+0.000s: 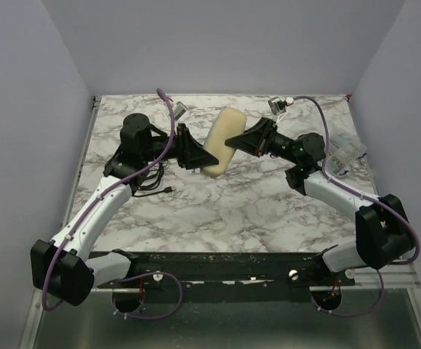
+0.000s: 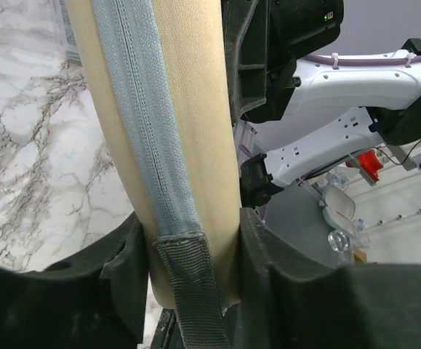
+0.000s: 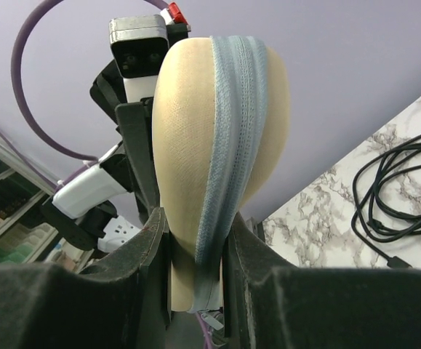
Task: Open the umbrella
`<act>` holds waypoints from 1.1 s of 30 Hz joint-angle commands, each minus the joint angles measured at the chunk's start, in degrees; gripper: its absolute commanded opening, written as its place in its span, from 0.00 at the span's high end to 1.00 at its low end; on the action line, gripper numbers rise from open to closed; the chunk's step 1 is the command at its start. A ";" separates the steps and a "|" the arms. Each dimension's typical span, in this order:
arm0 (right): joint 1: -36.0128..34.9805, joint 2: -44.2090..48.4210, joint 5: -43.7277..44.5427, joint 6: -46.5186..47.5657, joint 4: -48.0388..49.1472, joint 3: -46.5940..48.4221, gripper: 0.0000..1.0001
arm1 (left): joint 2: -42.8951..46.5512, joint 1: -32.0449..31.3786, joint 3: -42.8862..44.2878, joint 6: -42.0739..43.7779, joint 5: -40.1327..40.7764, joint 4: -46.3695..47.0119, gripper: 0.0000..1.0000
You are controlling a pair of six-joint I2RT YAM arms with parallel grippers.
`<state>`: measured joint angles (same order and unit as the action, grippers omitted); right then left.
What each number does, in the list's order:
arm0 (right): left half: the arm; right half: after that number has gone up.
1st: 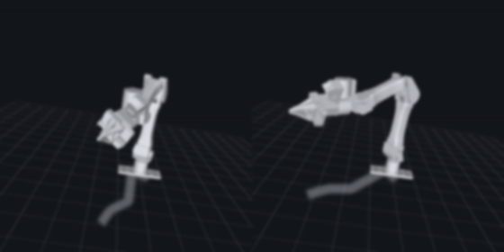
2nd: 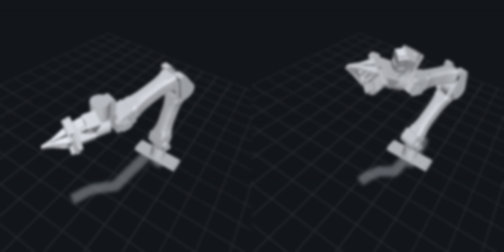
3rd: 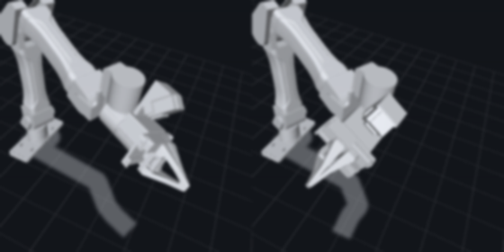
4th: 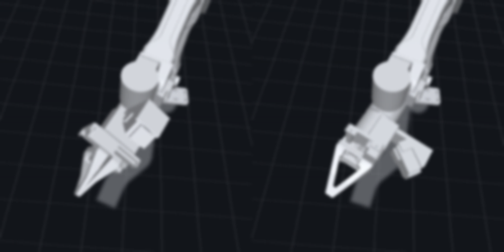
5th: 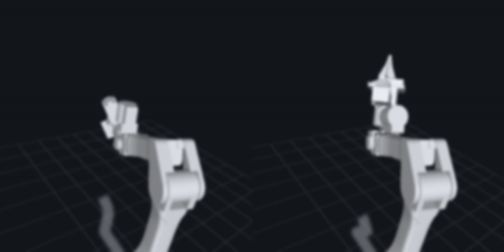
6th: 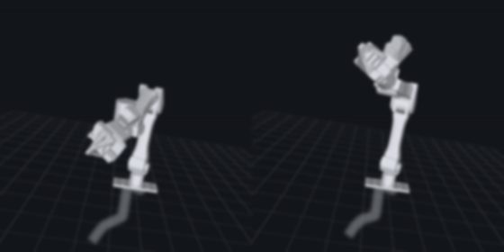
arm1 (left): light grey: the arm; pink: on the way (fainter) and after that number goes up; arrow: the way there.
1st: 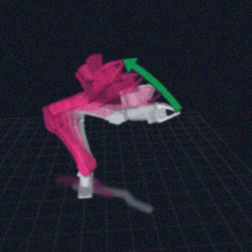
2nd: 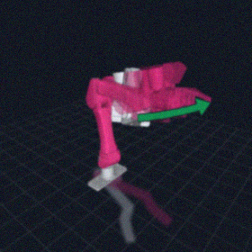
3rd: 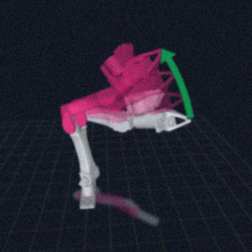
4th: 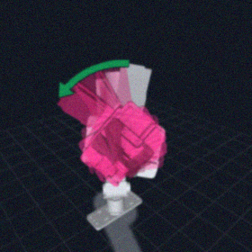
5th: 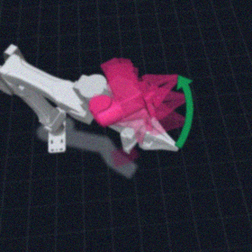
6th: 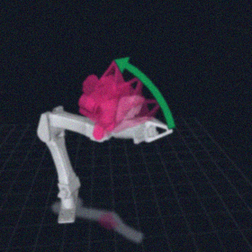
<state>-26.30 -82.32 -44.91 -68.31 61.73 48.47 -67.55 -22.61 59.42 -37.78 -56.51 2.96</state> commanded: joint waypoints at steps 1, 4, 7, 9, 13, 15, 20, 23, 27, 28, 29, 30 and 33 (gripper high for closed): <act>-0.41 0.45 2.51 -1.43 5.07 0.97 0.93 | -0.26 -0.42 -0.18 0.87 -2.49 0.70 0.78; -0.41 1.43 1.18 0.88 1.00 1.00 0.58 | -0.30 -0.42 0.16 0.78 -2.04 0.04 0.96; -0.41 4.02 1.15 7.20 -9.25 1.64 0.18 | -0.22 -0.42 0.51 0.78 -1.33 -0.63 0.98; -0.41 6.96 2.88 14.02 -20.62 2.40 0.07 | -0.26 -0.42 1.06 1.10 -0.66 -1.88 1.00; -0.44 13.02 10.78 29.60 -40.50 2.75 0.03 | -0.63 -0.34 3.41 1.98 2.61 -7.91 1.00; -0.41 15.95 13.95 34.62 -46.40 1.94 0.03 | -0.99 -0.33 4.49 2.63 3.95 -10.29 1.00; -0.83 22.95 19.51 41.87 -49.36 -3.69 0.03 | -1.18 -0.38 6.54 4.03 14.37 -17.69 1.00; -3.50 26.83 27.18 46.77 -48.36 -8.24 0.04 | -0.42 -0.39 7.03 4.39 22.10 -21.80 1.00; -10.62 28.50 35.98 52.98 -45.35 -12.75 0.08 | -1.47 -0.39 9.16 4.95 25.89 -26.28 1.00; -13.17 28.08 38.54 55.29 -44.72 -13.69 0.09 | -1.85 -0.33 9.55 5.08 26.60 -27.32 1.00; -15.56 27.33 41.48 57.34 -44.14 -14.27 0.10 | -2.02 -0.37 9.81 5.16 26.59 -27.63 1.00; -18.45 26.72 44.39 60.38 -43.41 -14.88 0.11 | -2.25 -0.33 9.88 5.38 25.79 -27.68 1.00; -22.35 25.30 48.86 63.86 -39.15 -16.75 0.11 | -3.22 -0.42 10.94 6.81 24.73 -28.81 1.00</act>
<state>-44.36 -55.68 -7.49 -13.91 17.23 34.00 -70.08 -22.94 66.63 -33.32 -33.04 -24.69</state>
